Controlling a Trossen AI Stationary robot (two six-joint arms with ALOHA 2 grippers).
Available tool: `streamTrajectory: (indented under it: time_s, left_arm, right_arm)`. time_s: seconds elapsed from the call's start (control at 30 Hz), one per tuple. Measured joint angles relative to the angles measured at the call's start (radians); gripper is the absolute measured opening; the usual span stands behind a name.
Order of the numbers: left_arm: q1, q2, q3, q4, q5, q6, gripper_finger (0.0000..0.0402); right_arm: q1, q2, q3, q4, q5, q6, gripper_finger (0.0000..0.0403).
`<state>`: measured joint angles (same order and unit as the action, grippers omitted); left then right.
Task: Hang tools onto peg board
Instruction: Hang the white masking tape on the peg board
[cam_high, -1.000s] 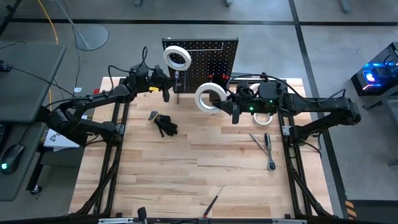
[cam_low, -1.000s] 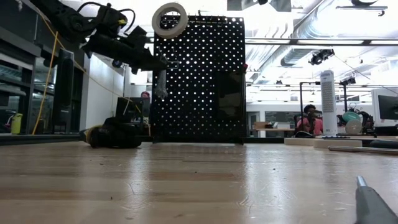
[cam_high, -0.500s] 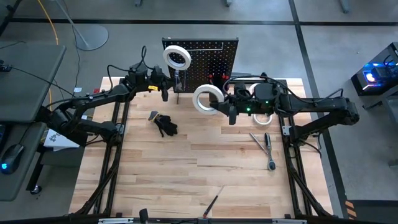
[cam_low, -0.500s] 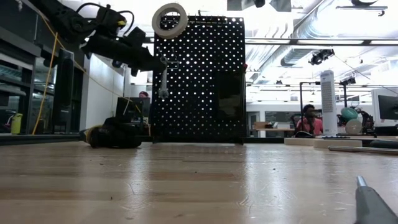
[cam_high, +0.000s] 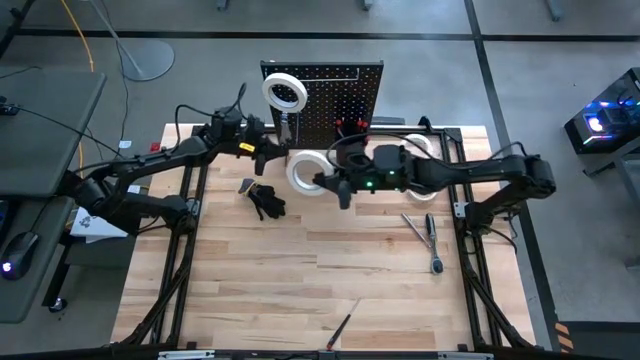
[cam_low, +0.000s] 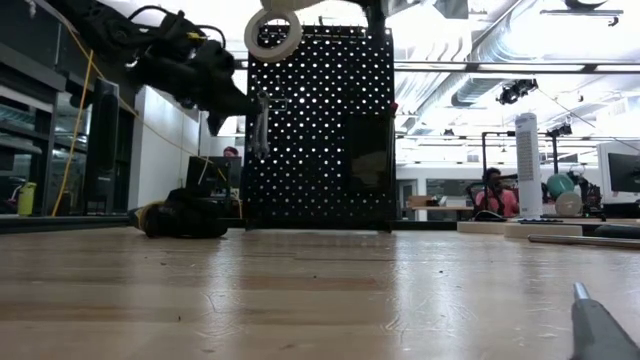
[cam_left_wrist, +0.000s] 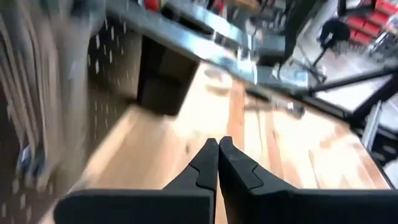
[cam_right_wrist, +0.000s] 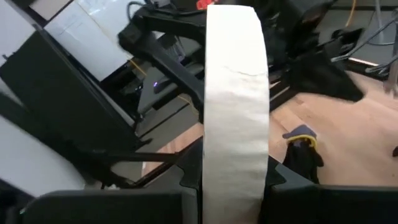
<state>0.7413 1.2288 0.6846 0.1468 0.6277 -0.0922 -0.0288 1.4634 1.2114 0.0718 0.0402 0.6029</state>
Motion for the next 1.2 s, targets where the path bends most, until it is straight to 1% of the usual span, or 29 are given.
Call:
streamTrajectory:
  time_s: [0.13,0.23,0.3,0.43,0.53,0.67,0.87,1.2]
  left_arm:
    - [-0.007,-0.048,0.0,-0.172,-0.001,0.051,0.0]
    - [-0.016,-0.089,0.0,-0.264,-0.011,0.06,0.0]
    - [-0.02,-0.119,0.0,-0.313,-0.013,0.061,0.0]
    - [-0.03,-0.173,0.0,-0.371,-0.034,0.06,0.0]
    - [-0.036,-0.204,0.0,-0.389,-0.051,0.059,0.0]
    - [-0.045,-0.233,0.0,-0.404,-0.098,0.049,0.0]
    - [-0.049,-0.243,0.0,-0.416,-0.119,0.041,0.0]
    - [-0.05,-0.242,0.0,-0.415,-0.139,0.028,0.0]
  right_arm:
    - [-0.035,0.057,0.0,0.056,-0.001,-0.01,0.005]
    - [-0.073,0.107,0.0,0.127,-0.048,-0.031,0.005]
    - [-0.099,0.143,0.0,0.179,-0.082,-0.042,0.005]
    - [-0.148,0.209,0.0,0.266,-0.104,-0.054,0.005]
    - [-0.177,0.251,0.0,0.319,-0.136,-0.054,0.005]
    - [-0.2,0.29,0.0,0.355,-0.173,-0.066,0.005]
    - [-0.219,0.326,0.0,0.391,-0.216,-0.087,0.005]
    - [-0.26,0.326,0.0,0.43,-0.206,-0.142,0.005]
